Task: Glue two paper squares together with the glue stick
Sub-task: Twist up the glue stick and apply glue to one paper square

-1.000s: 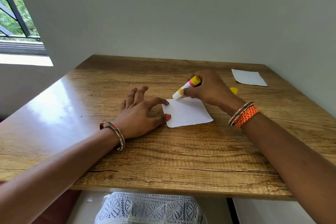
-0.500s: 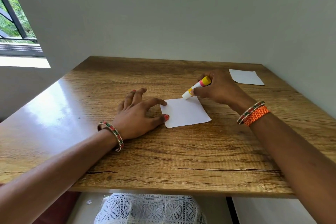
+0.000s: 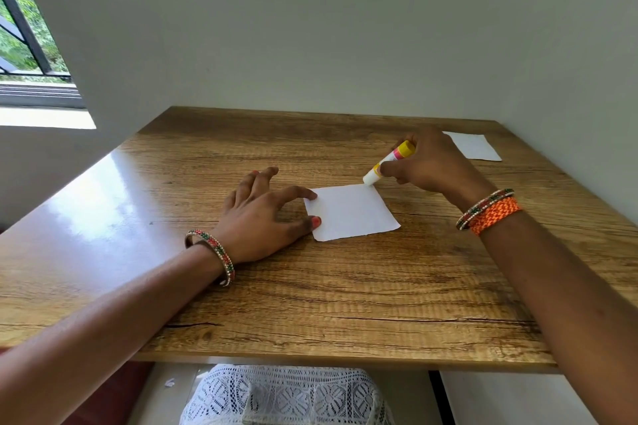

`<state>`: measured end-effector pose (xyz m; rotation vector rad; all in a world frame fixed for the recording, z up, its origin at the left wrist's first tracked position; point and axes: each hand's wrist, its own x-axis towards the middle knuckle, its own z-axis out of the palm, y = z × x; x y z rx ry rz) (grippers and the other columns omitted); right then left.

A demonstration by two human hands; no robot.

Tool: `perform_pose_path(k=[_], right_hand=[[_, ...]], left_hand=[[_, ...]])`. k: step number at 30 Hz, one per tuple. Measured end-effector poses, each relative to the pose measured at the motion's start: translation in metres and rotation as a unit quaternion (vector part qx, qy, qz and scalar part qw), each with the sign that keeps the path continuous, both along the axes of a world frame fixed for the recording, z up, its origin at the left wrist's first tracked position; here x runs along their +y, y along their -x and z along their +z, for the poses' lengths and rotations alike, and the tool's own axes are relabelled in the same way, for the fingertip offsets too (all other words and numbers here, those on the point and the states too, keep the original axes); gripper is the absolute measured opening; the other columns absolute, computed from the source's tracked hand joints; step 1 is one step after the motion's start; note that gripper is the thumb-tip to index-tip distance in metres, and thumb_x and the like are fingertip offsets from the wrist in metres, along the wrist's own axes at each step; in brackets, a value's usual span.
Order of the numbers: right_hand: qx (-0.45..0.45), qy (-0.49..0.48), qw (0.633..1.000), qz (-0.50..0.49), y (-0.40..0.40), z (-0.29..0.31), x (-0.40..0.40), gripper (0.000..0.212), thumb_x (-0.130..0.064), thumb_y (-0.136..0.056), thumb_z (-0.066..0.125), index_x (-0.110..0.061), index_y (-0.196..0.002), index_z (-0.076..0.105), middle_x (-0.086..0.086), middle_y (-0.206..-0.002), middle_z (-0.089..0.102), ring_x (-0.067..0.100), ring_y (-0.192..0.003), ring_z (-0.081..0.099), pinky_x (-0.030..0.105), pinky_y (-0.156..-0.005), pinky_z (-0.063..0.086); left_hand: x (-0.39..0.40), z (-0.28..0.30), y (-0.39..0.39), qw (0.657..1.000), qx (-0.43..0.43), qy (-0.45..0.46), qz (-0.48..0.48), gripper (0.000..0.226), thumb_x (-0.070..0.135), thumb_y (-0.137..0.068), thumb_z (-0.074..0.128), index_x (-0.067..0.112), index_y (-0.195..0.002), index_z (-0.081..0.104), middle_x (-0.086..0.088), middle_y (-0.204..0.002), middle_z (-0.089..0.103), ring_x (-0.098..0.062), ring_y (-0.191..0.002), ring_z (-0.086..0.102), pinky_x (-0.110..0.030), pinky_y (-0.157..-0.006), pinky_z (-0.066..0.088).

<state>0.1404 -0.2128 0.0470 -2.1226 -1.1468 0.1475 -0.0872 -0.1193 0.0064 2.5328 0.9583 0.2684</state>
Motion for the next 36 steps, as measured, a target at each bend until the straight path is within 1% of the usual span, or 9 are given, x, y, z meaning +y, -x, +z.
perform_pose_path(k=[3, 5, 10, 14, 18, 23, 29, 34, 36], right_hand=[[0.059, -0.043, 0.997, 0.014, 0.007, 0.002, 0.002, 0.041, -0.027, -0.07, 0.079, -0.01, -0.102, 0.06, 0.01, -0.096, 0.066, 0.019, -0.08, 0.067, 0.025, -0.058, 0.05], [0.09, -0.058, 0.994, 0.036, 0.018, 0.001, 0.007, 0.04, -0.025, -0.07, 0.079, -0.009, -0.102, 0.062, 0.009, -0.094, 0.068, 0.016, -0.075, 0.069, 0.025, -0.06, 0.054], [0.077, -0.022, 0.993, 0.089, 0.044, -0.007, 0.02, 0.039, -0.028, -0.069, 0.08, -0.01, -0.098, 0.061, 0.008, -0.093, 0.067, 0.016, -0.075, 0.069, 0.022, -0.055, 0.05], [0.047, -0.011, 0.996, 0.072, 0.042, -0.007, 0.02, 0.043, -0.03, -0.069, 0.079, -0.012, -0.102, 0.059, 0.009, -0.099, 0.063, 0.021, -0.084, 0.066, 0.032, -0.066, 0.053], [0.053, -0.01, 0.997, 0.048, 0.029, -0.002, 0.01, 0.037, -0.026, -0.068, 0.079, -0.007, -0.095, 0.062, 0.012, -0.092, 0.066, 0.023, -0.077, 0.068, 0.034, -0.065, 0.055], [0.079, -0.008, 0.997, 0.022, 0.013, 0.003, 0.001, 0.028, -0.022, -0.071, 0.078, -0.008, -0.091, 0.063, 0.008, -0.082, 0.068, 0.015, -0.065, 0.066, 0.019, -0.051, 0.051], [0.106, -0.006, 0.994, 0.006, 0.004, 0.004, -0.002, 0.032, -0.019, -0.072, 0.077, -0.004, -0.094, 0.061, 0.014, -0.085, 0.068, 0.022, -0.073, 0.068, 0.034, -0.07, 0.057], [0.101, -0.012, 0.995, -0.009, 0.003, 0.004, -0.004, 0.026, -0.02, -0.071, 0.078, -0.01, -0.085, 0.059, 0.01, -0.079, 0.067, 0.017, -0.065, 0.067, 0.029, -0.061, 0.056], [0.103, -0.015, 0.994, -0.01, 0.002, 0.004, -0.005, 0.025, -0.019, -0.07, 0.078, -0.009, -0.085, 0.06, 0.011, -0.08, 0.068, 0.018, -0.065, 0.067, 0.03, -0.062, 0.057]], left_hand=[[0.0, 0.0, 0.0, 1.0, 0.001, -0.001, 0.0, 0.047, 0.062, -0.076, 0.051, 0.057, -0.121, 0.04, 0.005, -0.155, 0.0, -0.024, -0.142, -0.011, -0.052, -0.111, -0.002], [0.0, -0.001, 0.0, 1.0, 0.0, 0.0, 0.001, 0.047, 0.062, -0.076, 0.051, 0.056, -0.122, 0.04, 0.005, -0.155, 0.0, -0.024, -0.142, -0.011, -0.051, -0.111, -0.002], [0.0, -0.001, -0.001, 1.0, -0.003, -0.008, 0.004, 0.046, 0.062, -0.077, 0.051, 0.056, -0.122, 0.041, 0.006, -0.155, 0.002, -0.023, -0.142, -0.01, -0.05, -0.112, -0.001], [-0.001, -0.001, 0.0, 1.0, 0.0, -0.007, 0.004, 0.047, 0.061, -0.077, 0.051, 0.056, -0.122, 0.041, 0.006, -0.155, 0.002, -0.023, -0.142, -0.01, -0.05, -0.112, -0.002], [0.0, -0.001, 0.0, 1.0, 0.0, -0.003, 0.002, 0.046, 0.062, -0.077, 0.05, 0.056, -0.122, 0.04, 0.005, -0.155, 0.001, -0.023, -0.142, -0.011, -0.05, -0.112, -0.002], [0.0, -0.001, -0.001, 1.0, 0.003, 0.001, -0.002, 0.046, 0.062, -0.077, 0.05, 0.057, -0.121, 0.039, 0.006, -0.155, 0.0, -0.023, -0.142, -0.012, -0.051, -0.111, -0.003], [0.001, -0.003, 0.0, 1.0, 0.001, -0.016, -0.012, 0.044, 0.062, -0.079, 0.047, 0.057, -0.121, 0.037, 0.006, -0.155, 0.001, -0.023, -0.143, -0.009, -0.049, -0.112, -0.003], [0.002, -0.003, 0.0, 1.0, 0.001, -0.02, -0.013, 0.044, 0.061, -0.08, 0.046, 0.056, -0.122, 0.038, 0.006, -0.155, 0.001, -0.023, -0.143, -0.007, -0.05, -0.111, -0.003], [0.002, -0.003, 0.0, 1.0, -0.001, -0.021, -0.012, 0.045, 0.059, -0.079, 0.049, 0.054, -0.123, 0.038, 0.005, -0.155, 0.001, -0.025, -0.143, -0.005, -0.051, -0.112, -0.001]])
